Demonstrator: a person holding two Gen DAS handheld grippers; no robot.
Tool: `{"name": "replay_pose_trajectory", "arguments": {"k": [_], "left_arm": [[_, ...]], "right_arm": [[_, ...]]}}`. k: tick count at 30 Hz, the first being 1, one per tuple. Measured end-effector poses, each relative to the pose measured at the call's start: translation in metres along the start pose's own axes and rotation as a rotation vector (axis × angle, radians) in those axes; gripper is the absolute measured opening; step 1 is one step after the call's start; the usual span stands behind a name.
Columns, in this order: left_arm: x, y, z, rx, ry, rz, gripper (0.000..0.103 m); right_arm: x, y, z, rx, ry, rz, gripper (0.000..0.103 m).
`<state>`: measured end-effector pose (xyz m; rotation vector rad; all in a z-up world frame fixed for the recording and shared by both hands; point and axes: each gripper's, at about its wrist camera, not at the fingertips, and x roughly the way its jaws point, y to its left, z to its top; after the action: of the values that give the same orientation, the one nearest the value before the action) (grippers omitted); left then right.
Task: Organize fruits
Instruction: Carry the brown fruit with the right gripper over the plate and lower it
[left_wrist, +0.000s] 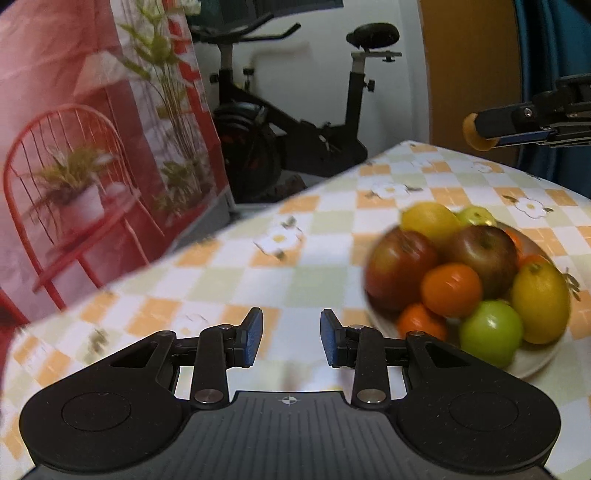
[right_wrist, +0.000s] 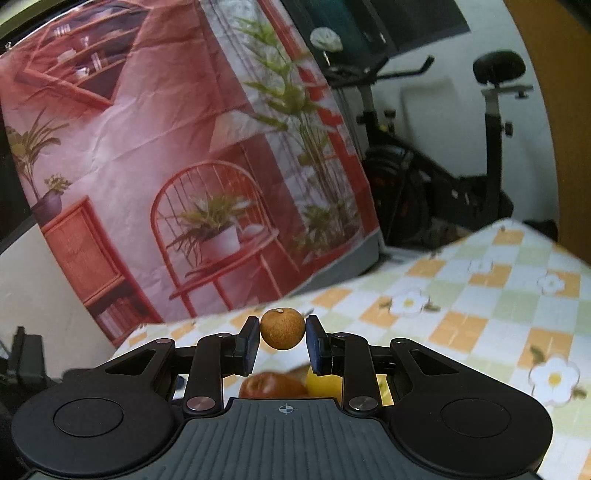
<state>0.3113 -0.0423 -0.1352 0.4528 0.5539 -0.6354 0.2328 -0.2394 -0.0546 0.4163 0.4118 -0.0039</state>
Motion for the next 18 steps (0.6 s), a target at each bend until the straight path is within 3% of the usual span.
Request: {"name": "replay_pose_trajectory", "arguments": {"k": [4, 12, 18], "left_arm": [[0.001, 0.012, 0.006, 0.059, 0.006, -0.047, 0.036], [0.014, -0.02, -0.014, 0.231, 0.064, -0.221, 0.036], [0.022, -0.025, -0.019, 0.264, 0.047, -0.23, 0.035]], "right_arm": [[0.004, -0.006, 0.0, 0.007, 0.01, -0.016, 0.025], [0.011, -0.011, -0.011, 0.022, 0.054, -0.034, 0.025], [0.014, -0.011, -0.012, 0.017, 0.067, -0.038, 0.025]]}}
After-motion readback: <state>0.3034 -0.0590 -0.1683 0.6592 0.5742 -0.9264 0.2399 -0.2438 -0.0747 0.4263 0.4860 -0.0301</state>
